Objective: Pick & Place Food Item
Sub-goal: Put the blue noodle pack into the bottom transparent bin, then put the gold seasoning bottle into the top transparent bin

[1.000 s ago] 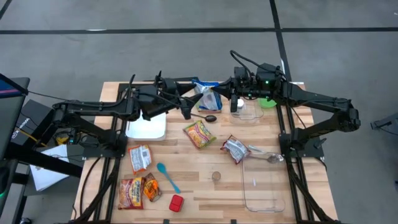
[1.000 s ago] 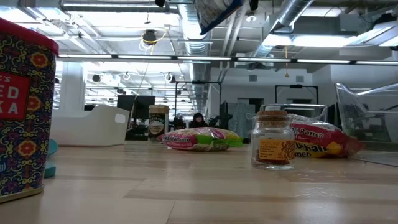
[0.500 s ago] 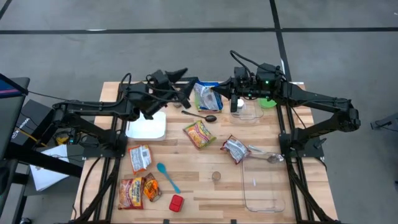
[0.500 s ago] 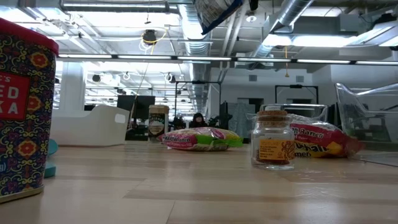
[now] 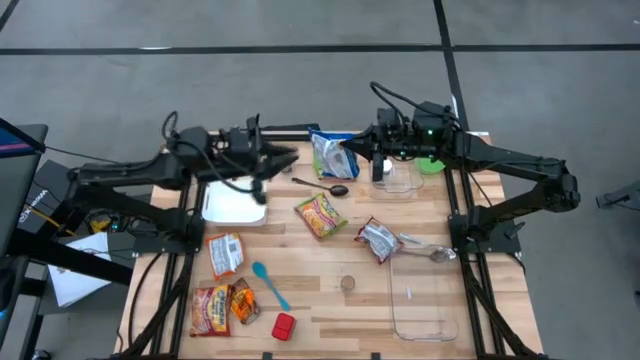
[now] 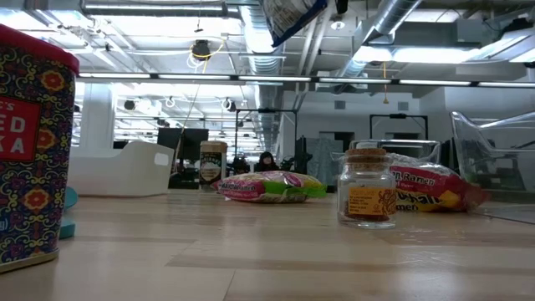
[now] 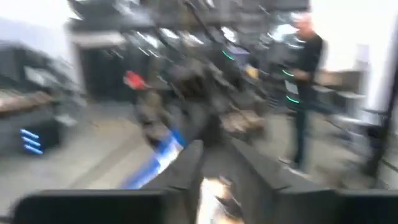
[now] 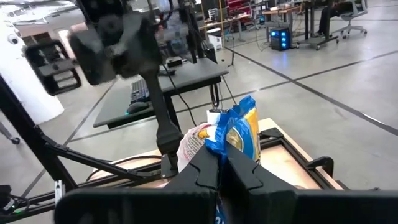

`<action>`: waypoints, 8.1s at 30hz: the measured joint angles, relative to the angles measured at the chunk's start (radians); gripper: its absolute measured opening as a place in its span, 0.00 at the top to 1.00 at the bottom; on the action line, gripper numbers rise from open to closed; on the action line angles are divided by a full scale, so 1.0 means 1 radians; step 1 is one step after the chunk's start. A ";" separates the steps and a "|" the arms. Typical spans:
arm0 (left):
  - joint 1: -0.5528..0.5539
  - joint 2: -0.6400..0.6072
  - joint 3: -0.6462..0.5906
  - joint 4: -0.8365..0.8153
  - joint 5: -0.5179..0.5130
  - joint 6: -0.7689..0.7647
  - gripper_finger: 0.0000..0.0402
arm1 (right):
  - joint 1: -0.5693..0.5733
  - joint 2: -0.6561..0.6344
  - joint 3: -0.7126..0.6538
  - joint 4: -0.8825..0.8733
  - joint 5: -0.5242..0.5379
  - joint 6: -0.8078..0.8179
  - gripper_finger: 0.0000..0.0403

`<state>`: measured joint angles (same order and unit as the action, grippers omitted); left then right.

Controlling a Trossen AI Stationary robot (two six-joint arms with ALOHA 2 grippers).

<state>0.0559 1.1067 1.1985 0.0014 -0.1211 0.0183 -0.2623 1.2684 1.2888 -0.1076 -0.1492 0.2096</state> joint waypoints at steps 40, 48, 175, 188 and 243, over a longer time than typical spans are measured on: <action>0.007 -0.130 -0.002 -0.231 0.325 -0.113 0.99 | 0.208 -0.223 0.000 -0.460 -0.088 0.199 1.00; 0.007 -0.123 -0.002 -0.257 0.382 -0.152 1.00 | 0.366 -0.298 0.000 -0.623 -0.048 0.389 1.00; -0.010 -0.124 -0.002 -0.319 0.484 -0.181 1.00 | 1.119 0.226 -0.215 -0.511 0.043 0.847 0.81; -0.010 -0.124 -0.002 -0.319 0.483 -0.181 1.00 | 1.119 0.212 -0.215 -0.483 0.077 0.912 0.39; 0.008 -0.122 -0.001 -0.103 -0.214 -0.071 0.78 | 0.842 -0.728 -0.214 -0.466 1.037 0.290 0.46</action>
<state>0.0637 0.9844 1.1973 -0.1015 -0.3356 -0.0528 0.5793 0.5407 1.0752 -0.5735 0.8879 0.5000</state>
